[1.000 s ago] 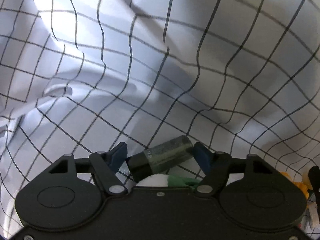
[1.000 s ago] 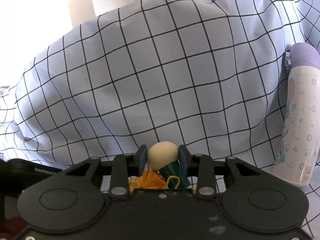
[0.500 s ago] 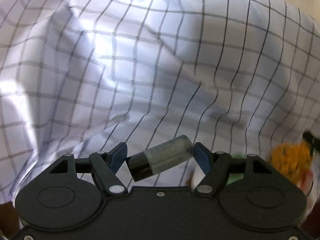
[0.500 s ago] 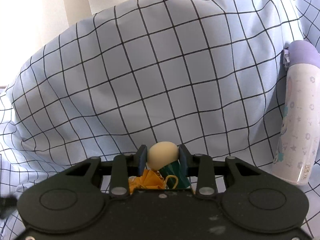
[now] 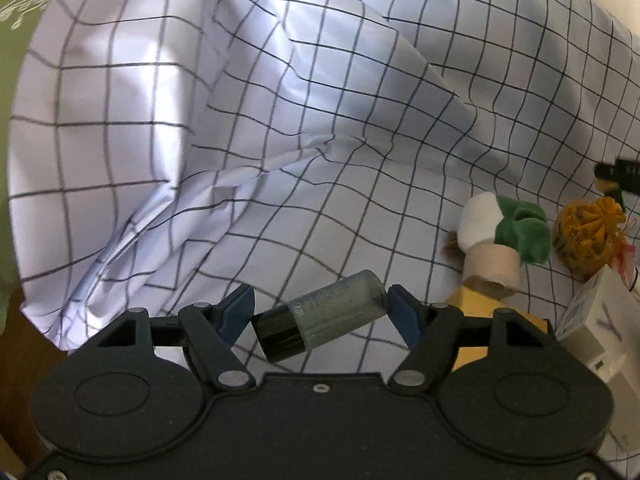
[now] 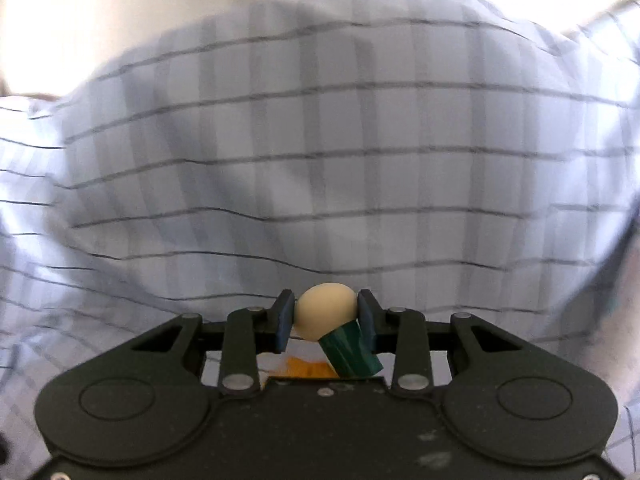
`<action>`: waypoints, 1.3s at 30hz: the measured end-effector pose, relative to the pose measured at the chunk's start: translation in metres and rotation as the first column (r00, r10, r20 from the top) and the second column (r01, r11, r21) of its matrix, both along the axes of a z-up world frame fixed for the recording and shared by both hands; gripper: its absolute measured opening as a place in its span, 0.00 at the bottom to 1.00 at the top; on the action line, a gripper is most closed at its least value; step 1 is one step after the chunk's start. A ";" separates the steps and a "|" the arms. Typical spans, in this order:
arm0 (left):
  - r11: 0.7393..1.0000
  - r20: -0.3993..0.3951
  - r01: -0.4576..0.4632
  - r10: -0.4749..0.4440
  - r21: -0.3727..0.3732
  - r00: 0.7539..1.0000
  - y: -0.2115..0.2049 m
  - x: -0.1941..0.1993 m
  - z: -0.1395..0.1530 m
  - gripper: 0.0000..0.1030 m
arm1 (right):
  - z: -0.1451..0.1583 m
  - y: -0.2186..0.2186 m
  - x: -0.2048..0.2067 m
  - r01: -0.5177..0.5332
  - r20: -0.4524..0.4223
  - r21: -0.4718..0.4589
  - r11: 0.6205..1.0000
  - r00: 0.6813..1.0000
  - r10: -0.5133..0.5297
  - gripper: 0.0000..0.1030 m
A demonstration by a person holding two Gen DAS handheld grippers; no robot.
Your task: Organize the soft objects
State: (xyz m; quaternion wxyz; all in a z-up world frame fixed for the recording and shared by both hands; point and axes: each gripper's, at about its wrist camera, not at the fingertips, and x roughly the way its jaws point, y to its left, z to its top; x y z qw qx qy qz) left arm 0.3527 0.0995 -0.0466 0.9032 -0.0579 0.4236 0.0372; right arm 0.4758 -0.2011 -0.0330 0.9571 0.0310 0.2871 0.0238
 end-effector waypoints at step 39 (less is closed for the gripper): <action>0.999 0.021 -0.020 0.019 0.043 1.000 0.002 -0.151 0.039 0.66 | 0.002 0.088 -0.248 -0.504 -0.187 0.220 0.835 0.818 0.544 0.33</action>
